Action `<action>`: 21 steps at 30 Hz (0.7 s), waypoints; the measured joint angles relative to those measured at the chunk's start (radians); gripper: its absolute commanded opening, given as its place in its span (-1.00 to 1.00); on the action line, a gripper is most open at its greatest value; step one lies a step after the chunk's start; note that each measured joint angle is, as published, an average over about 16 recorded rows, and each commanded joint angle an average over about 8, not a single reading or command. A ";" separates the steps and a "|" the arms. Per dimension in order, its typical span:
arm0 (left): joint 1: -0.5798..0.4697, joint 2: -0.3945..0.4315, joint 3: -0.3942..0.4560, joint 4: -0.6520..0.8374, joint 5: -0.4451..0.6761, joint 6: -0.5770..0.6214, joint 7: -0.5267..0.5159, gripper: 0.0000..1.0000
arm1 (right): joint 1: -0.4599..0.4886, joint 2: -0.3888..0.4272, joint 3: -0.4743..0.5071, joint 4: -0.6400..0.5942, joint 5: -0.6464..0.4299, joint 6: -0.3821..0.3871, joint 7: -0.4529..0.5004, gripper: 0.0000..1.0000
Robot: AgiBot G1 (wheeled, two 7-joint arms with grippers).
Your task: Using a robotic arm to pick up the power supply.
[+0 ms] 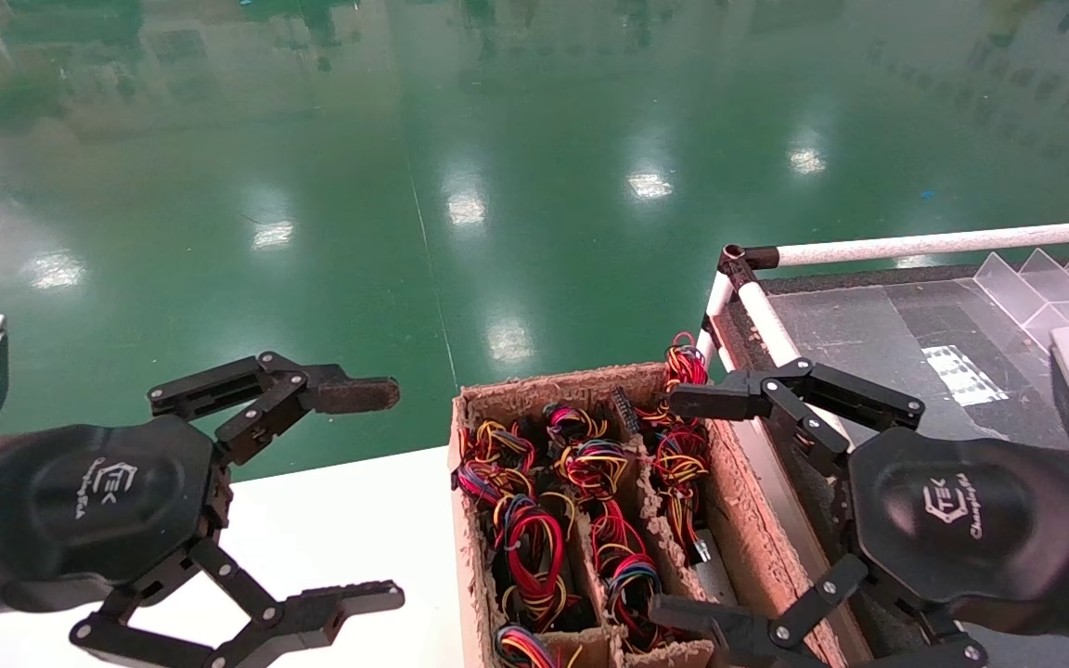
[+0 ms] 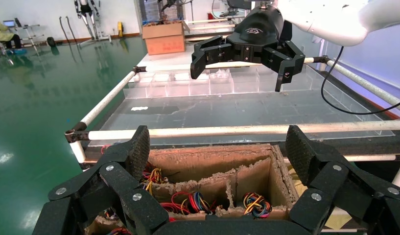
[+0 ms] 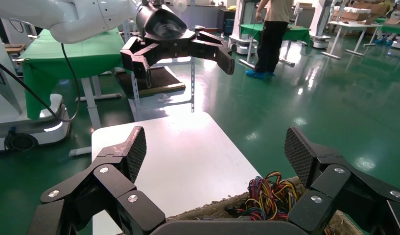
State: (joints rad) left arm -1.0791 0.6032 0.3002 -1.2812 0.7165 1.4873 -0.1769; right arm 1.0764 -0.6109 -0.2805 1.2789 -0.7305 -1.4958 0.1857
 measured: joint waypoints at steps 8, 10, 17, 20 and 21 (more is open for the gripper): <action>0.000 0.000 0.000 0.000 0.000 0.000 0.000 1.00 | 0.000 0.000 0.000 0.000 0.000 0.000 0.000 1.00; 0.000 0.000 0.000 0.000 0.000 0.000 0.000 1.00 | 0.000 0.000 0.000 0.000 0.000 0.000 0.000 1.00; 0.000 0.000 0.000 0.000 0.000 0.000 0.000 1.00 | 0.000 0.000 0.000 0.000 0.000 0.000 0.000 1.00; 0.000 0.000 0.000 0.000 0.000 0.000 0.000 1.00 | 0.000 0.000 0.000 0.000 0.000 0.000 0.000 1.00; 0.000 0.000 0.000 0.000 0.000 0.000 0.000 1.00 | 0.000 0.000 0.000 0.000 0.000 0.000 0.000 1.00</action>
State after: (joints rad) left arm -1.0792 0.6032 0.3002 -1.2812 0.7165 1.4873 -0.1769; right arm 1.0764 -0.6109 -0.2805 1.2789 -0.7305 -1.4958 0.1857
